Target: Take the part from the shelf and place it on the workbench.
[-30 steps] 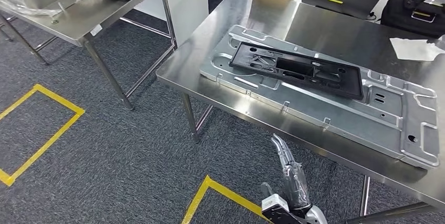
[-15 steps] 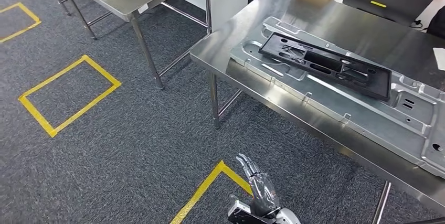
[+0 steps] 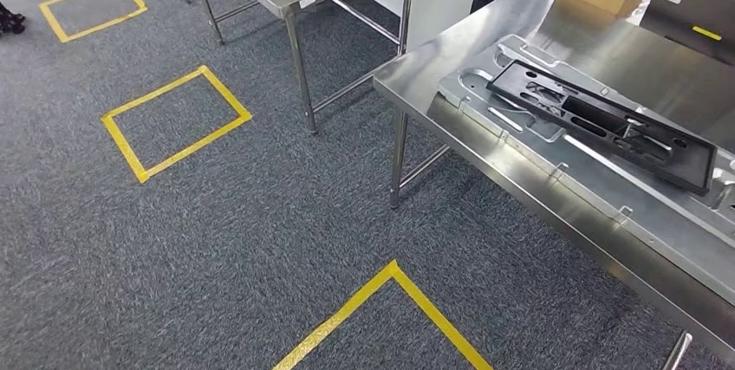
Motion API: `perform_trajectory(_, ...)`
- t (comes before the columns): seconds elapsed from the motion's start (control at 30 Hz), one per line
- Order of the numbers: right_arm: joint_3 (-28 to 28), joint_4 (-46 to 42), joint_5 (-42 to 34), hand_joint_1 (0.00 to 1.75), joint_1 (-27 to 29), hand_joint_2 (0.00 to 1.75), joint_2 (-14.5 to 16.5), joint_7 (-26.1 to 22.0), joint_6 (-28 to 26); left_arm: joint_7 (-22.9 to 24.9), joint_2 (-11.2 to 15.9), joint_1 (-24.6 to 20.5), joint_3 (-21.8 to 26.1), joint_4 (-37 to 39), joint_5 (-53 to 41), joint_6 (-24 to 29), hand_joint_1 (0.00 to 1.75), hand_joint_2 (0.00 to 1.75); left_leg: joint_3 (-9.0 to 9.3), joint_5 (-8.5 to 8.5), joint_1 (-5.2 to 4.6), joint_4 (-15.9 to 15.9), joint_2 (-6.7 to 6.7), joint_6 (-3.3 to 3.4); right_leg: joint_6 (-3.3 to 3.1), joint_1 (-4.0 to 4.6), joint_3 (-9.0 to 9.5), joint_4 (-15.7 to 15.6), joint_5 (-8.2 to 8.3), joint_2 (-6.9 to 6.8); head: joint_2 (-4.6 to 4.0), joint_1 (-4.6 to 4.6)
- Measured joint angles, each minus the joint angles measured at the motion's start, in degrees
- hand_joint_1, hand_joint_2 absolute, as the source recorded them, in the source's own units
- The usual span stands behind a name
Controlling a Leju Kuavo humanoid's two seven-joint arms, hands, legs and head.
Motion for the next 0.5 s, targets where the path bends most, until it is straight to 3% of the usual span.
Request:
perform_trajectory(0.07, -2.4, 2.6, -2.4, 0.00, 1.6, 0.00, -0.8, 4.9, 5.3, -0.1, 0.6, 0.2, -0.9, 0.0, -1.3, -0.6, 0.00, 0.00, -0.54, 0.19, 0.00, 0.4, -0.90, -0.69, -1.00, 0.29, -0.01, -0.2, 0.02, -0.45, 0.00, -0.01)
perform_trajectory(0.13, -4.8, 4.4, -5.2, 0.00, 3.0, 0.00, -1.4, 9.4, 10.0, -0.4, 1.2, 0.4, -1.9, 0.0, -2.6, -1.5, 0.00, 0.00, -1.02, -0.26, 0.12, 1.1, -0.39, -1.25, -1.92, 0.35, -0.06, -0.3, 0.35, -1.64, 0.00, -0.02)
perform_trajectory(0.17, -6.0, 5.0, -6.7, 0.00, 3.6, 0.00, -1.5, 10.9, 11.7, -0.6, 1.6, 0.4, -2.4, 0.0, -3.3, -1.8, 0.00, 0.00, -1.78, -1.44, 0.15, 2.7, 0.69, -1.48, -2.37, 0.37, -0.17, -0.4, 0.54, -2.27, -0.01, -0.02)
perform_trajectory(0.23, -8.6, 5.9, -9.4, 0.00, 4.5, 0.00, -1.6, 12.0, 13.4, -0.7, 2.0, 0.4, -3.7, 0.0, -4.8, -1.9, 0.00, 0.00, -4.59, -5.57, 0.19, 9.4, 3.29, -1.88, -3.00, 0.61, -0.58, -0.4, 0.77, -3.55, 0.00, -0.02)
perform_trajectory(0.3, -11.1, 6.6, -11.4, 0.00, 5.1, 0.00, -1.6, 11.7, 13.9, -0.7, 2.2, 0.4, -4.9, 0.0, -6.2, -1.5, 0.00, 0.00, -7.11, -8.71, 0.26, 16.2, 4.17, -2.08, -3.26, 0.96, -0.99, -0.4, 0.94, -5.03, 0.00, -0.01)
perform_trajectory(0.33, -12.2, 6.8, -12.0, 0.00, 5.3, 0.00, -1.6, 11.3, 14.0, -0.7, 2.3, 0.4, -5.5, 0.0, -6.8, -1.3, 0.00, 0.00, -7.03, -8.82, 0.26, 17.0, 4.31, -2.00, -3.32, 1.13, -1.15, -0.4, 1.00, -5.75, 0.00, -0.01)
perform_trajectory(0.37, -13.2, 7.0, -12.5, 0.00, 5.4, 0.00, -1.6, 10.8, 14.0, -0.7, 2.3, 0.5, -6.1, 0.0, -7.3, -1.0, 0.00, 0.00, -5.75, -7.98, 0.20, 15.5, 4.49, -1.75, -3.36, 1.31, -1.25, -0.4, 1.05, -6.45, 0.00, -0.01)
perform_trajectory(0.4, -14.1, 7.1, -12.8, 0.00, 5.4, 0.00, -1.5, 10.2, 14.0, -0.7, 2.3, 0.5, -6.6, 0.0, -7.8, -0.5, 0.00, 0.00, -3.38, -6.54, 0.03, 12.0, 5.05, -1.27, -3.37, 1.51, -1.27, -0.4, 1.09, -7.12, 0.00, -0.01)
perform_trajectory(0.47, -15.4, 7.2, -13.1, 0.00, 5.5, 0.00, -1.2, 9.0, 13.7, -0.8, 2.3, 0.4, -7.7, 0.0, -8.8, 0.6, 0.00, 0.00, 1.85, -4.52, -0.77, 3.6, 8.22, 0.09, -3.24, 1.79, -1.04, -0.3, 1.12, -8.46, 0.01, -0.01)
perform_trajectory(0.5, -15.8, 7.3, -13.2, 0.00, 5.5, 0.00, -1.1, 8.4, 13.5, -1.0, 2.3, 0.2, -8.2, 0.0, -9.2, 1.2, 0.00, 0.00, 3.41, -4.13, -1.22, 0.9, 9.46, 0.62, -3.04, 1.83, -0.90, -0.3, 1.11, -9.12, 0.01, -0.01)
